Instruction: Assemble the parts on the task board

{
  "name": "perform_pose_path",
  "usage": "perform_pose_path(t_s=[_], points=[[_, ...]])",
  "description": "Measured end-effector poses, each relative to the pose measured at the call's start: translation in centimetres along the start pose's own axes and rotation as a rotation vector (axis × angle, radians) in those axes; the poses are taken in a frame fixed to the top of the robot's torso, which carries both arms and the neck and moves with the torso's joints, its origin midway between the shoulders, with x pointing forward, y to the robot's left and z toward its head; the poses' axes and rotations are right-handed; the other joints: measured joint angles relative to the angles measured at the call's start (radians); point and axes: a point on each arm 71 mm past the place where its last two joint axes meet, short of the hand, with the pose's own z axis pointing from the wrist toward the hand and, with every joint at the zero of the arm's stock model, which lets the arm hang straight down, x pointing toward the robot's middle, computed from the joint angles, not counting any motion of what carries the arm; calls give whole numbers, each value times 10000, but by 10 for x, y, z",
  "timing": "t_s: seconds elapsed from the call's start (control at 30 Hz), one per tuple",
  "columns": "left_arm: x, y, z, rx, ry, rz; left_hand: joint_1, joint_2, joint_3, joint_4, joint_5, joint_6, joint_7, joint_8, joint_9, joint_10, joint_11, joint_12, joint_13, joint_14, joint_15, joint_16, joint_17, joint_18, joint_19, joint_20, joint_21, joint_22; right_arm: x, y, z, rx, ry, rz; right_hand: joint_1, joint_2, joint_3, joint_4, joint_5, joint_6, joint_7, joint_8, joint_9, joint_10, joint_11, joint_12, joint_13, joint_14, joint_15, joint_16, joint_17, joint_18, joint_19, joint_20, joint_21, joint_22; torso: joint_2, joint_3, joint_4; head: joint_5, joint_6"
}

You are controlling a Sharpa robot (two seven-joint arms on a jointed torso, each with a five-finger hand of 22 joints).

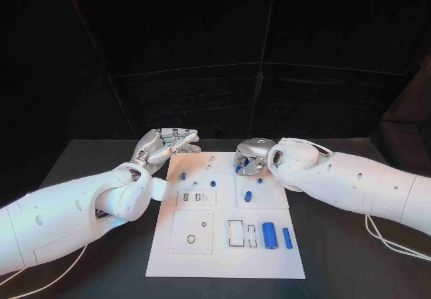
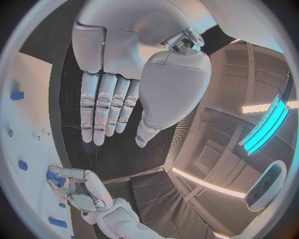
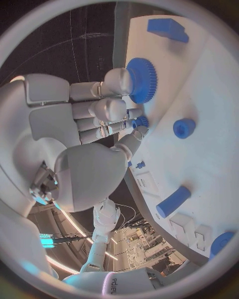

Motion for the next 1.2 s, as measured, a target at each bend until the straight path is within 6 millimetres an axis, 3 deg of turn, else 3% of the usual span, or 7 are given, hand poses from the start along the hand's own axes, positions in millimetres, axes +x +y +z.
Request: perform_pose_path(t_s=[0.17, 0.5, 0.93, 1.2], points=[[0, 0, 0, -3, -6, 4, 0, 0, 0, 0, 0, 0, 0, 0, 0, 0, 0, -42, 1, 0, 0, 0, 9, 0, 35, 35, 0, -8, 0, 1, -2, -80, -164, 20, 16, 15, 263, 5, -154, 153, -65, -8, -11, 164, -56, -12, -1, 0, 0, 184, 179, 1, 0, 0, 229, 264, 1, 0, -2, -13, -19], [-3, 0, 0, -13, -47, 31, 0, 0, -27, -27, 0, 0, 0, 0, 1, 0, 0, -42, 1, 20, 20, 0, 8, -1, 35, 35, 0, -8, -10, 9, -5, -378, -1540, 445, 109, -3, 414, 70, -266, 182, -36, 16, -3, 179, -72, -18, 27, 39, -39, 280, 230, 2, 34, -35, 314, 386, -4, -13, 4, -1, 84], [-4, 0, 1, -6, -82, 62, 0, 0, -28, -28, 0, -1, -1, 0, 1, 0, 0, -41, 2, 36, 36, 0, 7, -1, 35, 35, 0, -7, -14, 22, 20, -126, -2174, 785, 77, -35, 487, 143, -270, 179, -35, 4, -8, 178, -71, -18, 15, 38, -38, 336, 277, 3, 34, -35, 365, 432, 42, -30, 59, 61, 107], [-4, -2, 2, 15, -55, 53, 0, 0, -28, -27, 0, -1, -1, 0, 2, 0, 0, -41, 2, 36, 36, 0, 6, -2, 35, 35, 0, -6, -14, 30, 32, 28, -2199, 881, 53, -58, 528, 184, -270, 178, -35, 3, -21, 178, -71, -18, 15, 38, -38, 376, 291, 4, 33, -35, 421, 454, 128, -59, 94, 60, 111]])
